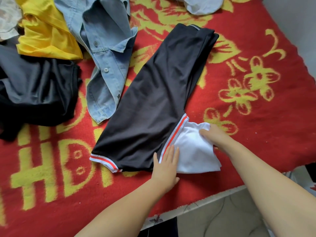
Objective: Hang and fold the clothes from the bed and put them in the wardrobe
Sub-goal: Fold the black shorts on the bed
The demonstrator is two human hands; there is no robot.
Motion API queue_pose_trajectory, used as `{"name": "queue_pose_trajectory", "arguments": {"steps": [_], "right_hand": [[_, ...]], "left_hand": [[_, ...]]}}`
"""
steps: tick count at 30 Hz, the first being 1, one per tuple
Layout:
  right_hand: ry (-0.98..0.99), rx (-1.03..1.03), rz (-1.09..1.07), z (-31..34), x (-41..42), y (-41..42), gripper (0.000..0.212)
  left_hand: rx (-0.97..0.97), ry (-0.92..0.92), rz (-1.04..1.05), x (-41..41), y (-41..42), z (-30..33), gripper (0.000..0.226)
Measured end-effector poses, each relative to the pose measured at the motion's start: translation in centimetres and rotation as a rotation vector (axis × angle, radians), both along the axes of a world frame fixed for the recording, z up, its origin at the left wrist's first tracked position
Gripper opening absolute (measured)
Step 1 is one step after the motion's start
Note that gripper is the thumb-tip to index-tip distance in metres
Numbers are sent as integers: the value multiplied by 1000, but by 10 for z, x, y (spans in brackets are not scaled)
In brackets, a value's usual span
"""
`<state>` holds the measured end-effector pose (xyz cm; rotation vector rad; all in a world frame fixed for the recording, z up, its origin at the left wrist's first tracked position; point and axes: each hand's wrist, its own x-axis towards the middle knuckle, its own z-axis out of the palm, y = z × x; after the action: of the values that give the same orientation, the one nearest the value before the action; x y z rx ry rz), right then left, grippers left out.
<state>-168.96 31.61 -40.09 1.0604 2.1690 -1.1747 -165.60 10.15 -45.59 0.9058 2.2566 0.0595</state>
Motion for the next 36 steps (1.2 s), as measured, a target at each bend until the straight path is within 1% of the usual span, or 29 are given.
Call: {"name": "queue_pose_trajectory", "arguments": {"steps": [1, 2, 3, 4, 5, 6, 7, 8, 9, 10, 11, 12, 13, 14, 15, 17, 18, 19, 20, 21, 22, 23, 25, 26, 27, 29, 31, 33, 36], "right_hand": [[13, 37, 19, 7, -9, -6, 19], [33, 21, -1, 13, -20, -15, 16], [56, -72, -62, 19, -32, -25, 15], [62, -224, -127, 25, -44, -37, 13], [46, -399, -170, 31, -57, -50, 11], [13, -547, -170, 36, -68, -62, 11], [-10, -629, -139, 37, -77, -73, 13], [-3, -635, -111, 34, -85, -82, 14], [35, -569, -110, 29, -91, -88, 14], [96, -454, -122, 22, -93, -92, 17], [159, -323, -110, 15, -91, -94, 22], [219, -181, -36, 9, -86, -95, 27], [252, -30, 126, 5, -79, -94, 31], [277, 105, 347, -2, -70, -94, 34], [310, 196, 571, -9, -61, -94, 38], [358, 356, 943, -20, -46, -93, 45], [389, 478, 1040, -25, -40, -94, 49], [404, 589, 1071, -28, -36, -95, 53], [374, 659, 1075, -29, -35, -95, 55], [325, 713, 1090, -31, -35, -95, 57], [241, 741, 1131, -35, -34, -94, 58], [167, 745, 1168, -43, -35, -92, 60], [16, 707, 1207, -53, -41, -90, 62], [-15, 699, 1216, -55, -45, -90, 62], [-21, 690, 1219, -54, -48, -89, 62], [5, 643, 1199, -44, -51, -90, 58], [94, 618, 1107, -30, -51, -86, 47], [156, 615, 943, -14, -53, -76, 39], [142, 603, 683, 10, -67, -33, 36]], "left_hand": [[46, -37, 29, -1, -1, 1, 108], [114, -85, 83, -2, 0, 4, 109], [195, -135, 169, -3, 2, 7, 105], [287, -183, 301, -4, 4, 11, 94], [372, -231, 477, -7, 6, 15, 75], [430, -274, 696, -9, 7, 19, 51], [464, -311, 943, -12, 7, 22, 30], [489, -350, 1194, -15, 3, 22, 22], [507, -385, 1398, -19, -4, 20, 23], [537, -431, 1543, -22, -14, 16, 23], [576, -496, 1645, -23, -24, 10, 22], [610, -577, 1725, -24, -34, 7, 20], [628, -638, 1774, -24, -43, 6, 16], [621, -624, 1789, -24, -51, 4, 13], [583, -512, 1745, -24, -57, 3, 10], [514, -152, 1483, -24, -65, 7, 9], [569, 16, 1297, -26, -66, 11, 9], [657, 142, 1077, -29, -63, 17, 13], [712, 258, 828, -33, -59, 17, 22], [716, 368, 585, -38, -54, 13, 33], [660, 428, 389, -44, -51, 5, 44], [524, 402, 268, -53, -50, -3, 55], [175, 254, 137, -71, -56, -18, 71], [63, 186, 83, -75, -62, -25, 75], [-1, 160, 42, -78, -66, -29, 76], [-54, 159, -12, -82, -69, -23, 73], [-45, 164, -18, -88, -65, -7, 62], [-16, 130, 32, -101, -55, 15, 50], [54, 88, 77, -126, -25, 46, 45]]}}
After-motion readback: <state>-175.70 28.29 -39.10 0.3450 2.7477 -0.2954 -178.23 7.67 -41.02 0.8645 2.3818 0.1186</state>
